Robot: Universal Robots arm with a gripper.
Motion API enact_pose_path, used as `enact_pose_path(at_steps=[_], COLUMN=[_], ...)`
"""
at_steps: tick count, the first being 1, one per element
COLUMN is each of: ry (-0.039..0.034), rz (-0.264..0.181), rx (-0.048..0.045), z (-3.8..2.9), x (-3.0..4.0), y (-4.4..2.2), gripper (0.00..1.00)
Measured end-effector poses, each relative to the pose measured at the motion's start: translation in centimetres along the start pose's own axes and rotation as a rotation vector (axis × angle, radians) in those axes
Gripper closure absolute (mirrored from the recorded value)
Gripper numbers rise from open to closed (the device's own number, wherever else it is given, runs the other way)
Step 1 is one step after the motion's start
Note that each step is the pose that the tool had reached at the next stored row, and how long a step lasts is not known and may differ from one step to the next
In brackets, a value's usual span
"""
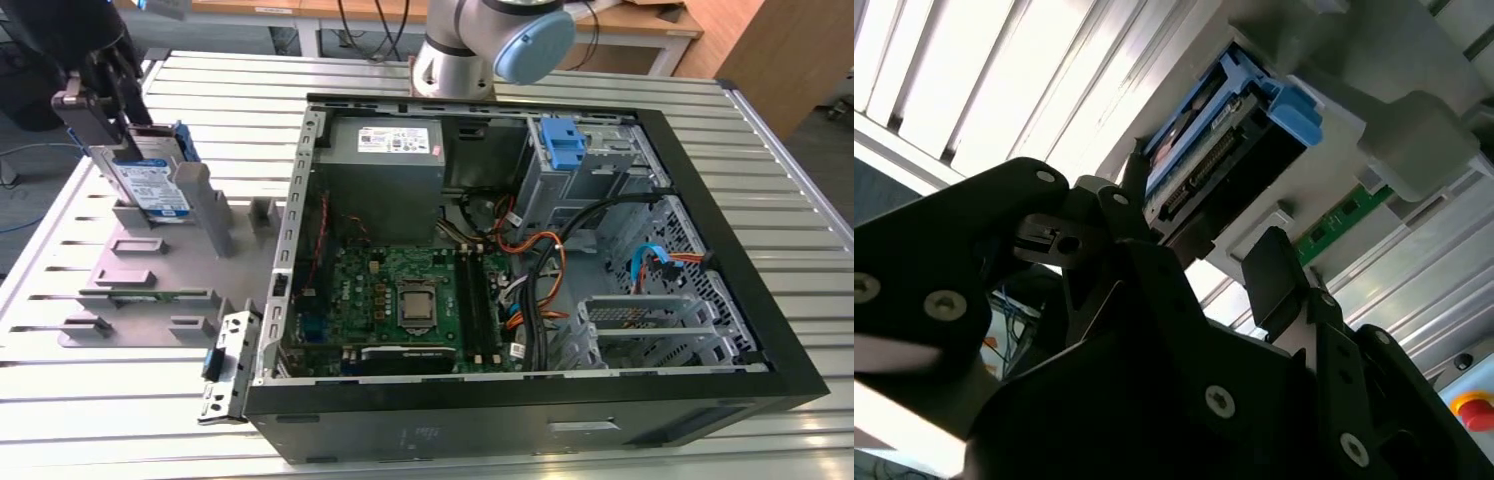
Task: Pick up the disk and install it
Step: 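Pick up the disk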
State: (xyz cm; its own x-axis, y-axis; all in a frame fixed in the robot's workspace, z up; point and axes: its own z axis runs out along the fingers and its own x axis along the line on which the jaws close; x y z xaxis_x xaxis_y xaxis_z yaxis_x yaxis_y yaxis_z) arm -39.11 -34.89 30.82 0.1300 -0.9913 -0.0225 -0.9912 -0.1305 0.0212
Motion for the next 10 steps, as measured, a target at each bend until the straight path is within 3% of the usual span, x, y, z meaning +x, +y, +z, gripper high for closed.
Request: enact_pose_path(at_steps=[4,10], ry=[0.0,-0.0025], rz=[0.002,0.052], rx=[0.0046,0.0068], z=[0.16,0.34], x=[-0.02,-0.06], y=[0.04,0.06], gripper=[0.36,0.36])
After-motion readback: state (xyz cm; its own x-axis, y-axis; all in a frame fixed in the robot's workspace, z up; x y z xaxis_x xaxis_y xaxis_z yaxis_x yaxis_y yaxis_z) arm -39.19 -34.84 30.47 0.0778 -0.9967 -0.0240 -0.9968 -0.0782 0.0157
